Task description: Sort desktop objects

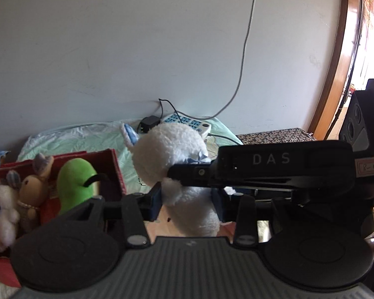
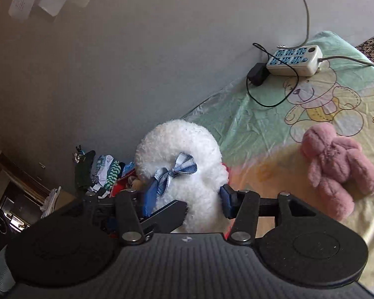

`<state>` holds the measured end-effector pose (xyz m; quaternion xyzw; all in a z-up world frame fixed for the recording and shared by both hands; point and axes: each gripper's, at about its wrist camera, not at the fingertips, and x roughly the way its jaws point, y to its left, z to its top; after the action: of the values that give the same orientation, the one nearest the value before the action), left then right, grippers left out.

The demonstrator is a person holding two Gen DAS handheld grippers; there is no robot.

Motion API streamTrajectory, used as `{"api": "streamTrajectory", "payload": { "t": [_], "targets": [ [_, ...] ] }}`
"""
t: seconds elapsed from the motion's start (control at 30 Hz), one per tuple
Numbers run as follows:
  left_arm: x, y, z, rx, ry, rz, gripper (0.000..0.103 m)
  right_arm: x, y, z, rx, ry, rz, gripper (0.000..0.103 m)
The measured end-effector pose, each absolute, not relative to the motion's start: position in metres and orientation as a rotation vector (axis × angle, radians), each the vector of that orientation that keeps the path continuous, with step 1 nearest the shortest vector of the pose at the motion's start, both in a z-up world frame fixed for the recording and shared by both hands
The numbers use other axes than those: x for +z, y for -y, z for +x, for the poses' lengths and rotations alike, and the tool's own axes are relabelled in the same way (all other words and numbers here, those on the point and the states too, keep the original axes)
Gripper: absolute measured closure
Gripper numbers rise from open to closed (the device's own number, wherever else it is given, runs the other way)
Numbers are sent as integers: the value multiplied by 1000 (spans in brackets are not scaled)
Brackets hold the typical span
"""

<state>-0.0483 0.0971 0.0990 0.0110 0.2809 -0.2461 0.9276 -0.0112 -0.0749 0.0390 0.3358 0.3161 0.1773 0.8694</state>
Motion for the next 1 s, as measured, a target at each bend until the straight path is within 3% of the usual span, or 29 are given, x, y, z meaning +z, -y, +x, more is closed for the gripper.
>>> {"api": "streamTrajectory", "payload": {
  "t": [0.53, 0.8, 1.0],
  "targets": [
    [93, -228, -29, -342, -621, -8, 64, 29, -63, 26, 487, -744, 679, 49],
    [75, -227, -2, -393, -723, -15, 63, 4, -67, 43, 381, -845, 716, 49],
    [71, -208, 10, -453, -720, 4, 63, 5, -53, 40, 313, -811, 703, 49]
  ]
}}
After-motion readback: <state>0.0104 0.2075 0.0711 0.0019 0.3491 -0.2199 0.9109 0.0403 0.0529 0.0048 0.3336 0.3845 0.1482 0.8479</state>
